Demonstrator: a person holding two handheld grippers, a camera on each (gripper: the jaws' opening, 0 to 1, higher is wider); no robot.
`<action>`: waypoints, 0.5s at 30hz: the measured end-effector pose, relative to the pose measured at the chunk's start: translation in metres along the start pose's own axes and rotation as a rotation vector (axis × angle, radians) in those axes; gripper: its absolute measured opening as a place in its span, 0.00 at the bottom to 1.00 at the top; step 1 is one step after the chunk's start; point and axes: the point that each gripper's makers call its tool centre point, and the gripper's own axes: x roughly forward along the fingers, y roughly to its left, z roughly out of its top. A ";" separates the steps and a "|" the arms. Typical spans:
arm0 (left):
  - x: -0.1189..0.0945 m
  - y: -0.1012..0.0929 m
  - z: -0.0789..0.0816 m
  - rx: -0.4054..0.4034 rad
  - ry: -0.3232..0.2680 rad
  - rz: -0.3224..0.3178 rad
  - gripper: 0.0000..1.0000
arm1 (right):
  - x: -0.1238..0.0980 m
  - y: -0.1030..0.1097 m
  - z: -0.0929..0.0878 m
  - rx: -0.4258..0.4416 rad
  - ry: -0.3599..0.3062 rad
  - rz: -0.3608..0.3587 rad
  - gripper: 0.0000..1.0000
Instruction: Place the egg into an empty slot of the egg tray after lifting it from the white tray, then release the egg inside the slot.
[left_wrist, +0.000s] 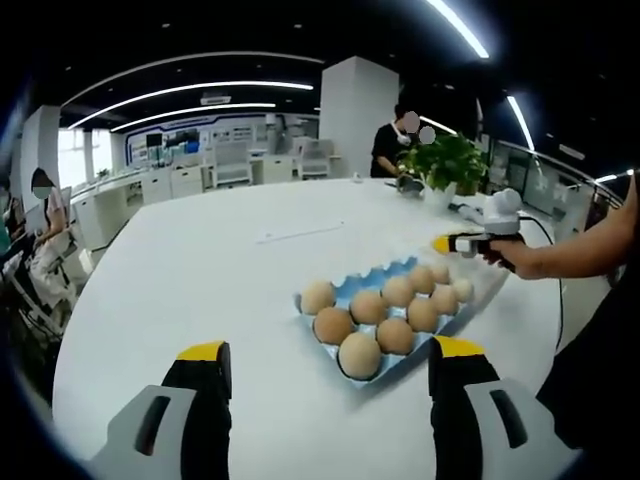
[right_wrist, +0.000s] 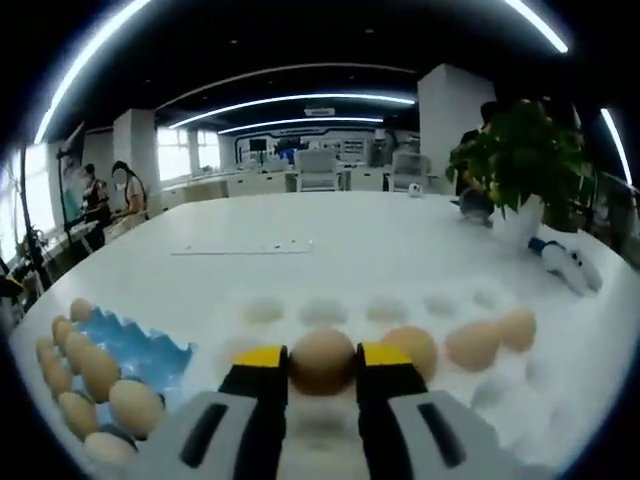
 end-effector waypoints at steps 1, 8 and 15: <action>0.000 0.000 0.000 0.002 0.001 0.001 0.82 | -0.002 0.000 0.001 0.005 -0.004 0.001 0.26; 0.000 -0.001 -0.003 0.007 0.008 -0.004 0.83 | -0.014 0.015 0.029 0.009 -0.083 0.045 0.26; 0.000 0.001 -0.002 0.010 0.004 -0.009 0.83 | -0.020 0.054 0.045 0.003 -0.124 0.133 0.26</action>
